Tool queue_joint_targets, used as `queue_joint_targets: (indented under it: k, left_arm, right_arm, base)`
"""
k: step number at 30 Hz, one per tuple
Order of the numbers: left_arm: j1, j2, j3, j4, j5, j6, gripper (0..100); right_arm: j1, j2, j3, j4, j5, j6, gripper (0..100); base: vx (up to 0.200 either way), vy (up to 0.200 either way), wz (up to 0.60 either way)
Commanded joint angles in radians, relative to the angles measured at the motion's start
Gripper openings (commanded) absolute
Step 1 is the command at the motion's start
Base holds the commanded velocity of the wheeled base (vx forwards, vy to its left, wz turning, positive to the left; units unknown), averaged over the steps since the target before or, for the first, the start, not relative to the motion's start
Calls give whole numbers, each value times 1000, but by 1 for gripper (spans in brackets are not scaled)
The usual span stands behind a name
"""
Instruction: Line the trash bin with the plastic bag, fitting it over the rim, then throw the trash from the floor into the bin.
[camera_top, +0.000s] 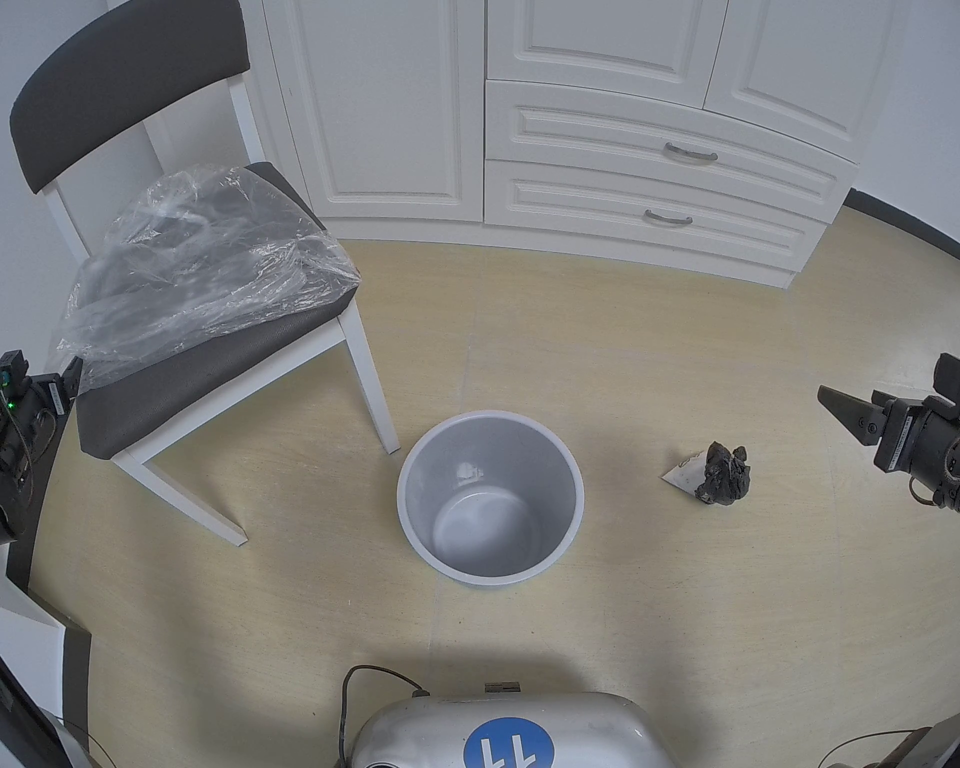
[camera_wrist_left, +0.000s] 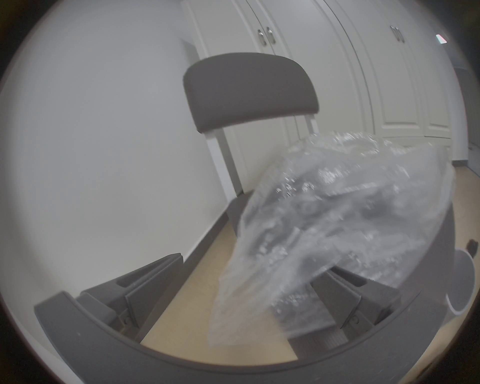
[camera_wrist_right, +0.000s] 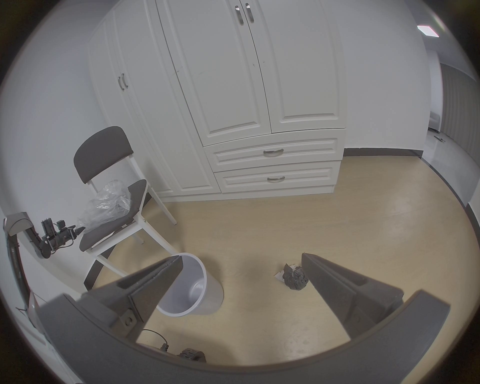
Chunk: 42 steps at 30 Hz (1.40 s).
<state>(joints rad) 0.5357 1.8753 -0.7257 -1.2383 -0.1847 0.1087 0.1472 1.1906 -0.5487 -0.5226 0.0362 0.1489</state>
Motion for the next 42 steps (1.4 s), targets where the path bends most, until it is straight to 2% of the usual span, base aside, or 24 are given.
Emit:
queue_joint_targets:
  k: [1,12,20,31,32,38,42]
  left_arm:
    - [-19,70,-61,-67,77,-52,100]
    - [-42,87,-95,-98,90,-100,100]
    - [-43,143,-129,-242,99,-135,100]
    - [-62,159,-126,-293,91,-149,100]
    - [-62,159,-127,-293,91,-150,0]
    - [-62,151,-119,-293,90,-169,0]
    - [-68,131,-98,-294,88,-167,0]
  right_arm:
    - [2,0,0,-1,1,0,100]
    - [2,4,3,-1,2,0,100]
    - [3,4,4,-1,2,-2,100]
    - [12,3,6,-1,2,-3,100]
    - [12,3,6,-1,2,-3,100]
    - [18,4,7,-1,2,-6,100]
    - [51,17,-2,-4,-16,0,100]
  base:
    - [0,0,0]
    - [0,0,0]
    - [0,0,0]
    - [0,0,0]
    - [0,0,0]
    - [0,0,0]
    - [0,0,0]
